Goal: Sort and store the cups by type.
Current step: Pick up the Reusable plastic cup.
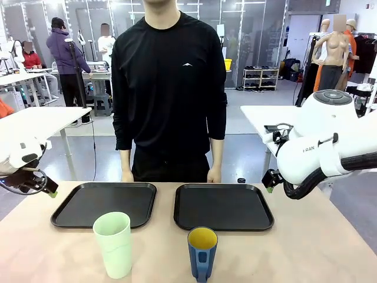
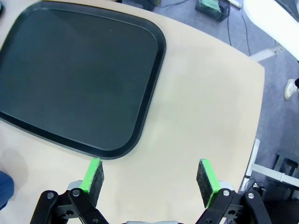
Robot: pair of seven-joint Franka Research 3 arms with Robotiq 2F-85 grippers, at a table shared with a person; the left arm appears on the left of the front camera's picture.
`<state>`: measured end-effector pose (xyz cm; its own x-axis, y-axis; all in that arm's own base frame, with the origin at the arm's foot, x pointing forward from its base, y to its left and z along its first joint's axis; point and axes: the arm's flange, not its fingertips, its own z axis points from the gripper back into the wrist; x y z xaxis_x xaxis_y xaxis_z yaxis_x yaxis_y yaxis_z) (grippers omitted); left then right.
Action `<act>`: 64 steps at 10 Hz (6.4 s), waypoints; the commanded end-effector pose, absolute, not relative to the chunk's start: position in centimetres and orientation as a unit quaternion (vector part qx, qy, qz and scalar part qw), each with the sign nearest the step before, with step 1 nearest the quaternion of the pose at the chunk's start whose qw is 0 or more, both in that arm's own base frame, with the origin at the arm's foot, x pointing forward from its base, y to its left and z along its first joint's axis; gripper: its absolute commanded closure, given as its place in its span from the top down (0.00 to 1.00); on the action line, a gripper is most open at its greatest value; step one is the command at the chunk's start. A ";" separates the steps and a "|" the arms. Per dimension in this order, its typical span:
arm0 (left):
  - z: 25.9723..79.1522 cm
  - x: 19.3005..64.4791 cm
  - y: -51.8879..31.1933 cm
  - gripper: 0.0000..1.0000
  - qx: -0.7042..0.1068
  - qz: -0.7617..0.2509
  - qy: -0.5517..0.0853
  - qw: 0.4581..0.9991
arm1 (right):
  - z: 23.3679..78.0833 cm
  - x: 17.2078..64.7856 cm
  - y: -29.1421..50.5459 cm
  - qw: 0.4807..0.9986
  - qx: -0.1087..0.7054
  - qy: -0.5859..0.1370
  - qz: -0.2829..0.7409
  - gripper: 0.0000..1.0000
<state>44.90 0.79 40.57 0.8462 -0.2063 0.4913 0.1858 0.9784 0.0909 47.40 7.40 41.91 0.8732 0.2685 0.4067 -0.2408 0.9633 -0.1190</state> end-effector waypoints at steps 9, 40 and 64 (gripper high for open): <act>40.5 44.9 0.8 1.00 0.024 -0.108 -0.253 0.961 | 41.7 47.3 7.3 0.968 -0.032 -0.213 0.131 1.00; 33.3 38.5 7.5 1.00 0.017 -0.328 -0.223 0.918 | 41.7 47.3 7.3 0.968 -0.032 -0.213 0.131 1.00; 28.0 35.2 13.0 1.00 -0.362 -0.518 -0.384 0.672 | 41.7 47.3 7.3 0.968 -0.032 -0.213 0.131 1.00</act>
<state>33.96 12.08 28.59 0.1652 -0.5068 0.8461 0.9764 0.2053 -0.0676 47.32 7.40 41.74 0.8749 0.2689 0.4027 -0.2414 0.9631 -0.1187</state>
